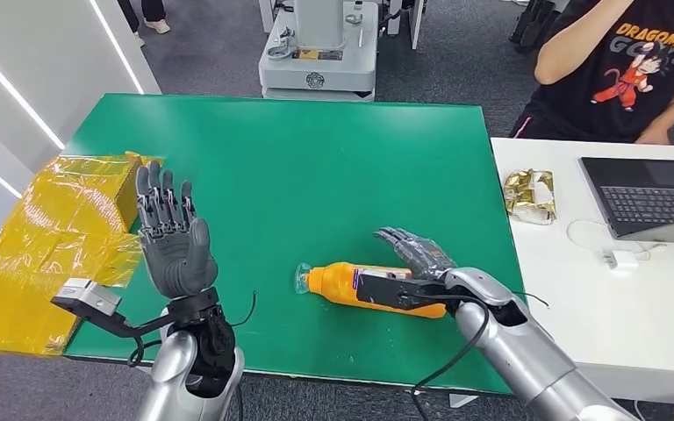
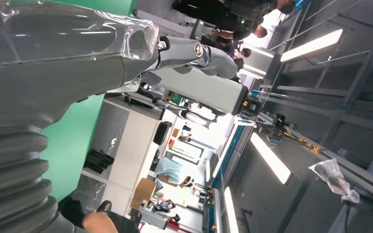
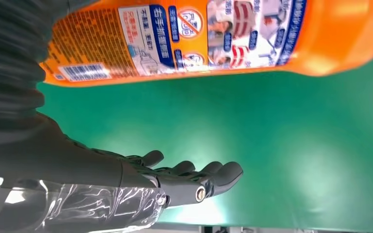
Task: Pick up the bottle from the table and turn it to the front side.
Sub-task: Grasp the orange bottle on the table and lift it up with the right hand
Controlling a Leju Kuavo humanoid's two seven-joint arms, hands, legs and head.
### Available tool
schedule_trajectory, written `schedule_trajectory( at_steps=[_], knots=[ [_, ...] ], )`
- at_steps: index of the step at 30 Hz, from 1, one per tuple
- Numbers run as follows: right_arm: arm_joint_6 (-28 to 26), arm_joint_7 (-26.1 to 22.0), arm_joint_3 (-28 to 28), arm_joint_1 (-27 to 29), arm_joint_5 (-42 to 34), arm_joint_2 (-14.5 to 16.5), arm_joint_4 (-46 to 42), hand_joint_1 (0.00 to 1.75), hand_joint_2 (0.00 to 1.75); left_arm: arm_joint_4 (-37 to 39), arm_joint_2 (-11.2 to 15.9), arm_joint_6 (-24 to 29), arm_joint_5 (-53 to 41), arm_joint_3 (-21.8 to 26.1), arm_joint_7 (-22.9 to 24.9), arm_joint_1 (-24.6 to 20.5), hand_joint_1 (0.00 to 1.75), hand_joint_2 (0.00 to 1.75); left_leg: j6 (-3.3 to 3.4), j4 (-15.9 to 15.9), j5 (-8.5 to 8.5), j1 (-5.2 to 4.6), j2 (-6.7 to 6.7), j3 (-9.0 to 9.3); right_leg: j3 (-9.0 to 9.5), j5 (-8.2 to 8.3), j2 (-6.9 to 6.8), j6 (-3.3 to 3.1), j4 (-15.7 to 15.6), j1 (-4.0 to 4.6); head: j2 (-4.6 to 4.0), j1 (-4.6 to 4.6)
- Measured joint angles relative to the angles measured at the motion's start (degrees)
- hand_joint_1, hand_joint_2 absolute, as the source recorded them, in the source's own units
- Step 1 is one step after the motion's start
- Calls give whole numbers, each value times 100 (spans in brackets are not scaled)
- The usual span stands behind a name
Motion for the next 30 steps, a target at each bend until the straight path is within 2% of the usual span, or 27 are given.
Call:
schedule_trajectory(
  at_steps=[20, 28, 30],
  knots=[
    [-37, 660, 239, 125, 298, -164, 289, 0, 175, 98, -4, -77, 23, -1, 8, -11, 0, 175, 0, 0, 0, 0, 2, 2, 1, 0, 2, 0, -1, 0, 0, -1],
    [-80, 758, 239, 130, 415, -166, 334, 0, 175, 169, -10, -58, 21, 0, 35, -18, 0, 175, 0, 0, 0, 0, 2, 5, 3, 0, 2, 0, -1, 0, 0, 0],
    [-110, 772, 239, 138, 433, -166, 337, 64, 175, 183, -10, -58, 20, 0, 46, -23, 0, 175, 0, 0, 0, 0, 2, 6, 3, 0, 2, 0, -1, 0, 0, 1]
  ],
)
